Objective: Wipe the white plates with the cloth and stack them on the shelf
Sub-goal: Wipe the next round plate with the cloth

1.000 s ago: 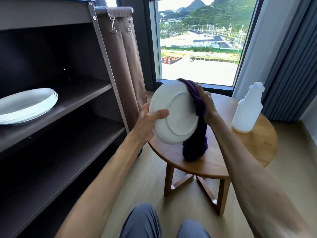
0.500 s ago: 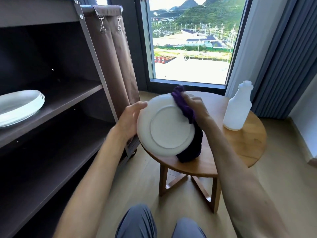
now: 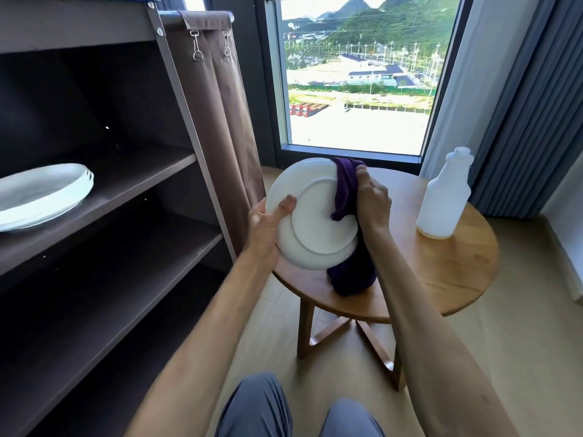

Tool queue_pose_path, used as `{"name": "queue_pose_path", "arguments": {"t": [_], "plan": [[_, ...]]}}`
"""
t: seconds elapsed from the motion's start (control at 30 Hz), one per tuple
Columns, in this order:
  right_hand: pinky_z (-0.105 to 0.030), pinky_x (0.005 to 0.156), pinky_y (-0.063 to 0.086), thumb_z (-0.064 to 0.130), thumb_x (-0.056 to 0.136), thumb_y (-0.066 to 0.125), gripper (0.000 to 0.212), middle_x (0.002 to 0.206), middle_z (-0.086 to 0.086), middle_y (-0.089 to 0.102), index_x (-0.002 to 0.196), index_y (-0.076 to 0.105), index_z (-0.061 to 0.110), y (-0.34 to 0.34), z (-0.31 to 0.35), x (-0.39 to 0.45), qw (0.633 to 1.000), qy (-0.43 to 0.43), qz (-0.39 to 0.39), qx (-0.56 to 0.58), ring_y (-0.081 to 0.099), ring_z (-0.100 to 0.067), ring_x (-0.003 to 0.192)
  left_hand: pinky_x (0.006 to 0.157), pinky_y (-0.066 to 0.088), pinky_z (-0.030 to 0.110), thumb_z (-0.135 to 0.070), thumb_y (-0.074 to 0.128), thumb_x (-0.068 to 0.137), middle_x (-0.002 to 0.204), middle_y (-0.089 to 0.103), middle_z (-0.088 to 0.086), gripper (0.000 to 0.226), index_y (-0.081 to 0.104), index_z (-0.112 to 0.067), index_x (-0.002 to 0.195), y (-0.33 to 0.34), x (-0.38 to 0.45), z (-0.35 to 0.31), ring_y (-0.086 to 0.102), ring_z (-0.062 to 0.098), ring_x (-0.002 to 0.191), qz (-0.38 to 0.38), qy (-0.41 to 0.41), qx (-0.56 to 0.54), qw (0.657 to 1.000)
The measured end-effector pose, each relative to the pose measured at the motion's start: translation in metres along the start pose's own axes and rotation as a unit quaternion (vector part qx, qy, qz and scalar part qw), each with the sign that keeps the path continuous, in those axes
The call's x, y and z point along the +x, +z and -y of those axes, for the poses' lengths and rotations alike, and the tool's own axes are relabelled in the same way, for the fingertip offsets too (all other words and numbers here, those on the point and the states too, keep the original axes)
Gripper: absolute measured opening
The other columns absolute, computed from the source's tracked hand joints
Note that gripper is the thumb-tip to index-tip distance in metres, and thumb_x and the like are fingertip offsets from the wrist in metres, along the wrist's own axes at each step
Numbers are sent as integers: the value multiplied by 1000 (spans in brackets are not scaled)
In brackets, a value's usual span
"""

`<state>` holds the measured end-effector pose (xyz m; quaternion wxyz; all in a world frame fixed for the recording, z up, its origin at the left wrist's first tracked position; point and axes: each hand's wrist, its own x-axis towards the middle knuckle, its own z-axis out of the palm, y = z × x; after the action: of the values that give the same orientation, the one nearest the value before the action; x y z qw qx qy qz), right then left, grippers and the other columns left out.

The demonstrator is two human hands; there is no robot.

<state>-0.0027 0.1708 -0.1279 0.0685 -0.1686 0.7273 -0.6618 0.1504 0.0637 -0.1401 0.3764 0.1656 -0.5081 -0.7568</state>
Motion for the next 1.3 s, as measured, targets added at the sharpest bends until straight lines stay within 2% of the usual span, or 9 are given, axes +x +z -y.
{"name": "queue_pose_path", "arguments": {"t": [0.13,0.27,0.4,0.53,0.73,0.93,1.07,1.2,1.3], "plan": [[-44,99,51,63,93,49,55,117,-9,71,111,72,15,-2,-13,-7,985,130,-22,111,64,-30,110,72,61,36,-8,70,92,97,78,8,21,70,-7,113,24,-5,23,74,23,88,-79,-3,-95,992],[-32,71,51,47,95,63,35,86,-4,68,80,64,15,-9,-26,-18,945,198,-101,241,63,-21,78,82,61,41,-14,75,89,111,76,13,35,69,-6,123,35,-3,36,71,29,102,-106,-24,-80,991],[-29,65,48,46,96,63,40,74,-3,65,74,66,13,-39,-5,1,972,131,-37,192,60,-22,70,98,54,47,-20,69,80,121,69,23,54,63,1,130,17,6,10,66,37,110,104,-101,-70,987],[-26,58,39,47,97,62,55,53,2,45,52,46,19,-51,18,9,993,6,116,26,42,-16,54,86,60,40,-26,67,84,109,73,11,38,71,-13,119,11,26,-33,71,26,94,248,-157,49,955],[-35,65,38,54,94,57,70,63,-10,42,65,48,-9,-41,26,10,978,-94,183,-25,38,-24,59,82,63,41,-38,104,44,108,75,15,91,68,-8,121,3,34,-34,75,28,92,271,-246,92,926],[-34,62,34,48,97,57,66,60,-9,38,64,45,-8,-33,37,13,974,-140,172,-39,35,-22,56,84,63,45,-30,100,55,109,74,15,67,77,-10,115,1,38,-32,74,30,94,317,-208,65,923],[-31,61,31,41,103,52,53,55,7,39,59,43,13,-34,21,21,982,-136,131,-6,36,-13,57,84,62,47,-28,99,58,112,71,17,82,62,-3,127,9,28,-27,72,32,95,289,-157,80,941],[-36,69,32,43,104,39,46,65,3,45,66,43,16,-30,-7,17,995,-79,43,35,40,-17,67,82,63,47,-24,99,54,109,73,18,70,73,-4,116,12,23,-13,73,32,95,209,-104,-28,972],[-34,84,43,39,102,32,45,97,-2,66,100,64,8,-18,-24,0,993,-97,0,66,57,-15,90,92,58,50,-20,92,66,124,65,24,82,59,6,136,27,23,-3,66,37,111,123,-89,-108,982]]}}
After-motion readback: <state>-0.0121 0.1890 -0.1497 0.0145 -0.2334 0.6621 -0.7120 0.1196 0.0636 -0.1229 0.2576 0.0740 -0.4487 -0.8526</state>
